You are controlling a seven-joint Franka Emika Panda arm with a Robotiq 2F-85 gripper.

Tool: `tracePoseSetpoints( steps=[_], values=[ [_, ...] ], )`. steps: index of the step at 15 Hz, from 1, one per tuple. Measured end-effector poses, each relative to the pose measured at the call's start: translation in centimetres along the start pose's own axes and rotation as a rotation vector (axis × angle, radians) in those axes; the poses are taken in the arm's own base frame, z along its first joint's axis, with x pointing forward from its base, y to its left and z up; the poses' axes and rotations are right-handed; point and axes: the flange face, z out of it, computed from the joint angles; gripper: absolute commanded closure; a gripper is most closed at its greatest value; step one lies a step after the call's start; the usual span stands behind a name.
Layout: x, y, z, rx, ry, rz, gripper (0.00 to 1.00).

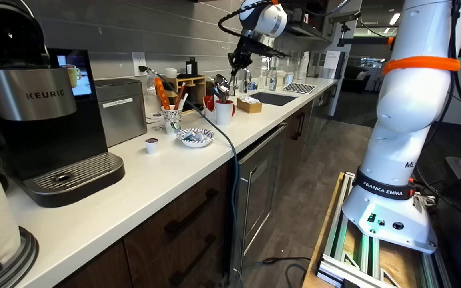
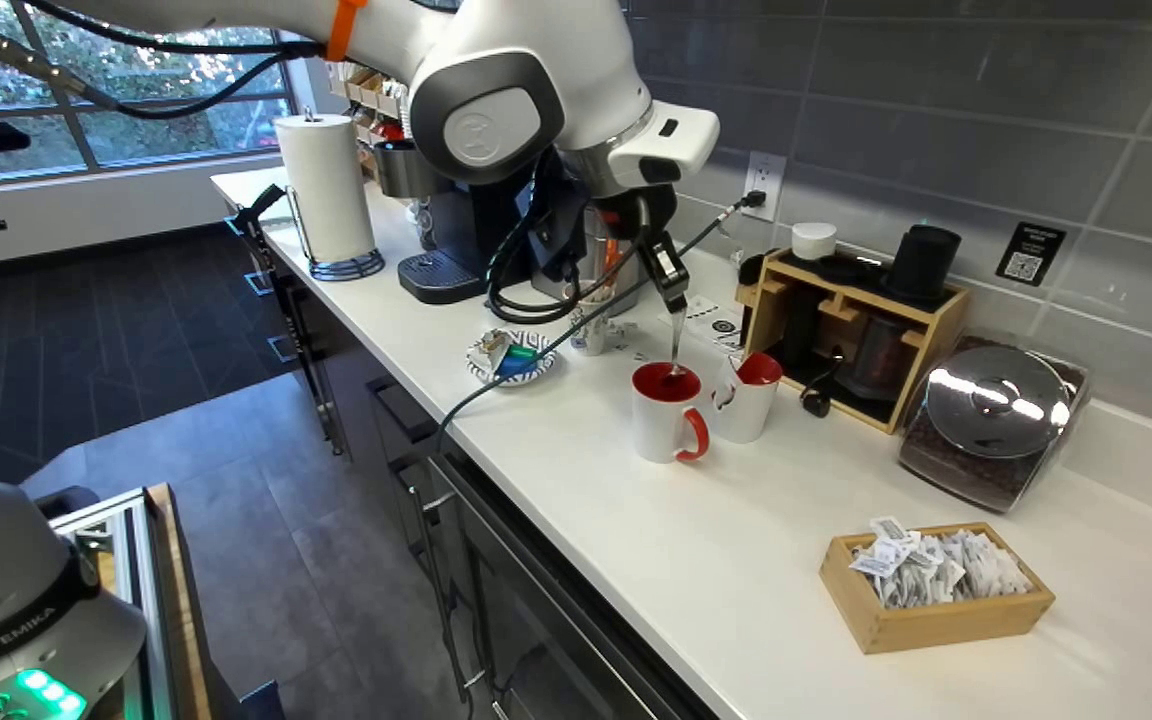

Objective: Move the silver spoon and one orange packet to the mug on the right.

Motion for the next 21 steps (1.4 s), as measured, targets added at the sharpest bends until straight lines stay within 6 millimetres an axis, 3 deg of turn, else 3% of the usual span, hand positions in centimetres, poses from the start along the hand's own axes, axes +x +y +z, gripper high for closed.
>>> tracePoseSetpoints(
  steps=[8, 9, 10, 14, 18, 20, 21],
  values=[
    [-1.1, -1.5, 5.2, -0.046, -0.081, 0.008, 0.99],
    [-1.2, -1.7, 5.8, -0.049, -0.089, 0.009, 0.74],
    [-1.2, -1.9, 6.3, -0.053, -0.095, 0.011, 0.71],
    [-0.8, -2.1, 6.8, -0.061, -0.092, 0.041, 0.42],
    [0.3, -3.1, 3.9, -0.041, -0.042, 0.052, 0.11],
    [-0.1, -5.2, 1.6, -0.012, -0.029, 0.023, 0.0],
    [-0.8, -6.7, 0.7, 0.006, -0.037, -0.004, 0.0]
  ],
)
